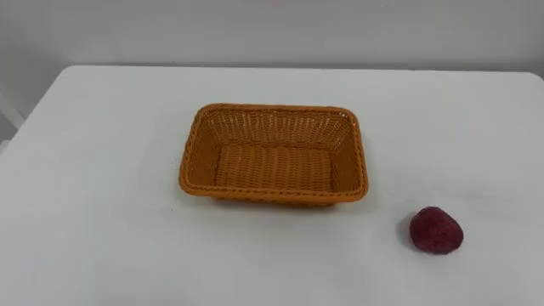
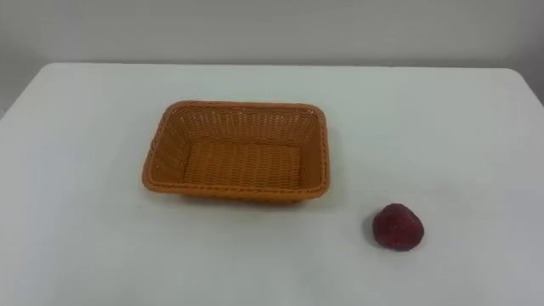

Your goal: Pick and place apple

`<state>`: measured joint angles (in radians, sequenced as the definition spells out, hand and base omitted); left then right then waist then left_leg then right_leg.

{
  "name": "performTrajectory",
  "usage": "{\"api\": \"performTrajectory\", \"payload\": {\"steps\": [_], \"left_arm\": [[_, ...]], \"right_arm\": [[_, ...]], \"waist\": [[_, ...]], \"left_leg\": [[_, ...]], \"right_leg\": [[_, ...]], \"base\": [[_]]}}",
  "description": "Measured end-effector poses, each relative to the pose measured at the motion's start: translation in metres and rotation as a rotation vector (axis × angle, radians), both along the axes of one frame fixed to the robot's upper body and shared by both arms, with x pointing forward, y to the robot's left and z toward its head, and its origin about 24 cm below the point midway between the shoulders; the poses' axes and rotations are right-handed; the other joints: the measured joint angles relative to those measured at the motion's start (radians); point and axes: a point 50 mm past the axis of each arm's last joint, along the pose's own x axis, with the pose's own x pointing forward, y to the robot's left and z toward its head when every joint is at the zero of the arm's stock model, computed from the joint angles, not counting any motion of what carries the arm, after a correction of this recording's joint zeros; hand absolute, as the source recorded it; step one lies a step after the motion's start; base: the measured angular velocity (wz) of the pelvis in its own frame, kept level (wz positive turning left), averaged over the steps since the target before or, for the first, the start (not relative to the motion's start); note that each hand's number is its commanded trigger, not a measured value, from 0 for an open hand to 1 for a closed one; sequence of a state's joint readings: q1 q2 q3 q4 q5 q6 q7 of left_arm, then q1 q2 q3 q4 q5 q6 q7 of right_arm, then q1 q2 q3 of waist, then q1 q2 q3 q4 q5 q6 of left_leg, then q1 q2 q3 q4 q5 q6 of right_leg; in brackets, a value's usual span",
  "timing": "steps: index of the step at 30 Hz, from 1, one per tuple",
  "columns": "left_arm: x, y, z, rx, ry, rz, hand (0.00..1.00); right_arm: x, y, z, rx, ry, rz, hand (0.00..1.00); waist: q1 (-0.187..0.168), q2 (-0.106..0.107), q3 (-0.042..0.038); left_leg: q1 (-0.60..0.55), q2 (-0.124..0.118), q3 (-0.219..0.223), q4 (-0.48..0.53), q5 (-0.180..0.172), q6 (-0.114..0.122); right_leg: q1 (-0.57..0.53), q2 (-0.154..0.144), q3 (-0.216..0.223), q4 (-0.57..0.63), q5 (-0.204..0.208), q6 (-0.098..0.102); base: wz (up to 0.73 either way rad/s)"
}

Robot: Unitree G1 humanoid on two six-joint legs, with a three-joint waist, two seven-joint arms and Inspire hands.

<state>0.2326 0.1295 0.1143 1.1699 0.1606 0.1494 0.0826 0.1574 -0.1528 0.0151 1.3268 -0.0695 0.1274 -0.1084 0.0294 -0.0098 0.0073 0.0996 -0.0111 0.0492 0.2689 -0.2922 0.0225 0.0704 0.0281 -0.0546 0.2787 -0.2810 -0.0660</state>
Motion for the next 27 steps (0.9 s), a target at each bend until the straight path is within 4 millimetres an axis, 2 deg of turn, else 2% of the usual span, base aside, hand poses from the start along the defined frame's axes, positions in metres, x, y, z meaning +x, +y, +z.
{"api": "performTrajectory", "payload": {"steps": [7, 11, 14, 18, 20, 21, 24, 27], "left_arm": [[-0.002, -0.002, -0.001, -0.005, 0.004, 0.003, 0.0], [0.0, -0.001, 0.0, 0.01, -0.007, 0.007, 0.0], [0.001, 0.003, 0.001, 0.04, -0.02, 0.032, 0.0], [-0.005, 0.006, 0.002, 0.06, -0.022, 0.093, 0.0], [-0.01, 0.009, 0.003, 0.082, -0.032, 0.137, 0.0], [-0.01, 0.012, 0.004, 0.093, -0.049, 0.157, 0.0], [-0.01, 0.02, 0.007, 0.138, -0.087, 0.184, 0.0], [-0.005, 0.032, 0.012, 0.176, -0.131, 0.185, 0.0]], "right_arm": [[0.0, 0.001, 0.0, 0.0, -0.023, -0.084, 0.0], [0.001, -0.002, 0.001, -0.04, -0.07, -0.232, 0.0], [0.004, -0.006, 0.002, -0.074, -0.149, -0.463, 0.0], [0.011, -0.012, 0.004, -0.112, -0.263, -0.762, 0.0], [0.02, -0.02, 0.008, -0.147, -0.36, -1.019, 0.0], [0.027, -0.026, 0.011, -0.168, -0.415, -1.149, 0.0], [0.041, -0.044, 0.021, -0.223, -0.542, -1.352, 0.0], [0.055, -0.059, 0.035, -0.274, -0.654, -1.477, 0.0]], "waist": [[-0.001, 0.002, 0.0007], [-0.004, 0.002, 0.0006], [-0.008, -0.002, -0.0014], [-0.033, -0.008, -0.0035], [-0.062, -0.012, -0.0025], [-0.064, -0.015, -0.0011], [-0.08, -0.027, -0.0002], [-0.091, -0.042, -0.0017]], "left_leg": [[-0.002, 0.0, 0.003, 0.0, 0.0, 0.0], [-0.002, 0.0, 0.005, -0.003, 0.0, 0.0], [0.0, 0.001, 0.006, -0.015, 0.0, 0.0], [0.001, 0.002, 0.005, -0.015, 0.0, 0.0], [0.004, 0.001, 0.006, -0.015, 0.0, 0.0], [0.011, 0.001, 0.006, -0.015, 0.0, 0.0], [0.015, 0.001, 0.02, -0.015, 0.0, 0.0], [-0.003, 0.004, 0.03, -0.009, 0.0, 0.0]], "right_leg": [[-0.001, 0.0, 0.0, -0.004, 0.0, 0.001], [-0.003, 0.001, 0.004, -0.005, 0.0, 0.001], [-0.003, 0.006, 0.013, -0.005, 0.001, 0.001], [0.0, 0.007, 0.017, -0.005, 0.003, 0.001], [0.011, 0.007, 0.019, -0.006, 0.004, 0.001], [0.011, 0.007, 0.023, -0.006, 0.004, 0.001], [0.009, 0.006, 0.021, -0.007, 0.004, 0.001], [-0.003, 0.007, 0.02, -0.005, 0.007, 0.002]], "base": [[0.0], [-0.01], [-0.06], [-0.01], [-0.03], [-0.08], [-0.06], [-0.03]]}}
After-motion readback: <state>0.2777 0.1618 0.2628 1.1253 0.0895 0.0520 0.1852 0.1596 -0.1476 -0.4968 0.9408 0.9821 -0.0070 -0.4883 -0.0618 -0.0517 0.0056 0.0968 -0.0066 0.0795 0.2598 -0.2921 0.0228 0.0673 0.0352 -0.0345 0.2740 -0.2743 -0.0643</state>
